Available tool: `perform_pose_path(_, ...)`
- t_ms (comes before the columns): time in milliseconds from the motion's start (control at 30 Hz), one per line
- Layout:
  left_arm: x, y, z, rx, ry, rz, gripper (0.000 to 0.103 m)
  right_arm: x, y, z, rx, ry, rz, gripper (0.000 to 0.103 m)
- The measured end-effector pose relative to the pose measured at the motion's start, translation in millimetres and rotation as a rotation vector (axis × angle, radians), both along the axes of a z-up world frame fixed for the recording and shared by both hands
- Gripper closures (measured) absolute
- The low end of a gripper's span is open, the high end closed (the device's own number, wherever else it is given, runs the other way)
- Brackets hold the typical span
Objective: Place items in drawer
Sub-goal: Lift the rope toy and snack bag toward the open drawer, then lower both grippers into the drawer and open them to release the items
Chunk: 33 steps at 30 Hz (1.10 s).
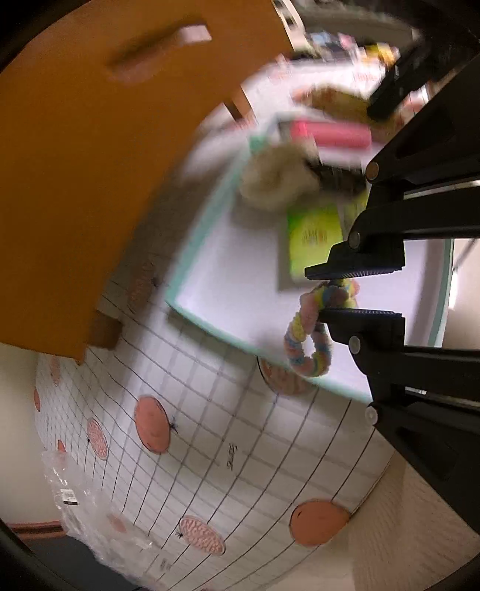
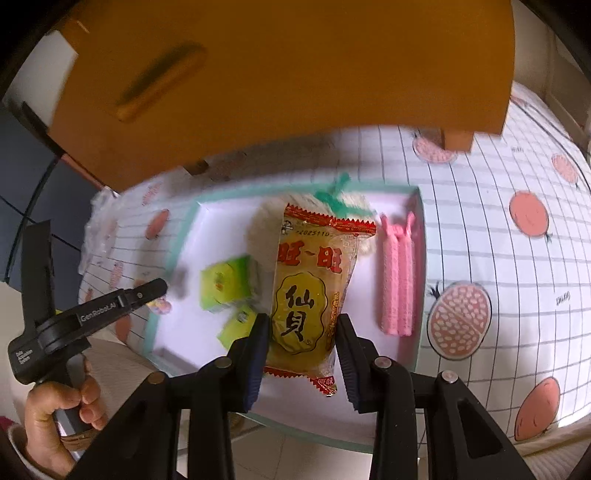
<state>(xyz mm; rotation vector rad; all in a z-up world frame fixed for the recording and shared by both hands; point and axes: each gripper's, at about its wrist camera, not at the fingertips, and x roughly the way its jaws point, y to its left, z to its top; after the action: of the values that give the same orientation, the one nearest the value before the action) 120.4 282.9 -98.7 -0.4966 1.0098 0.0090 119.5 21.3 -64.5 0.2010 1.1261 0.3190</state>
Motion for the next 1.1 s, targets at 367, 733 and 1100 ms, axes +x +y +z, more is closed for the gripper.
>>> perform_pose_path(367, -20, -19, 119, 0.021, -0.343, -0.094, 0.088, -7, 5, 91, 0.12, -0.225, 0.038, 0.065)
perform_pose_path(733, -12, -20, 230, 0.06, -0.572, -0.13, 0.088, 3, 12, 203, 0.147, -0.424, 0.08, 0.065)
perform_pose_path(1100, 24, -17, 264, 0.126, -0.577, -0.116, 0.088, 58, 3, 231, 0.034, -0.412, -0.009, 0.065)
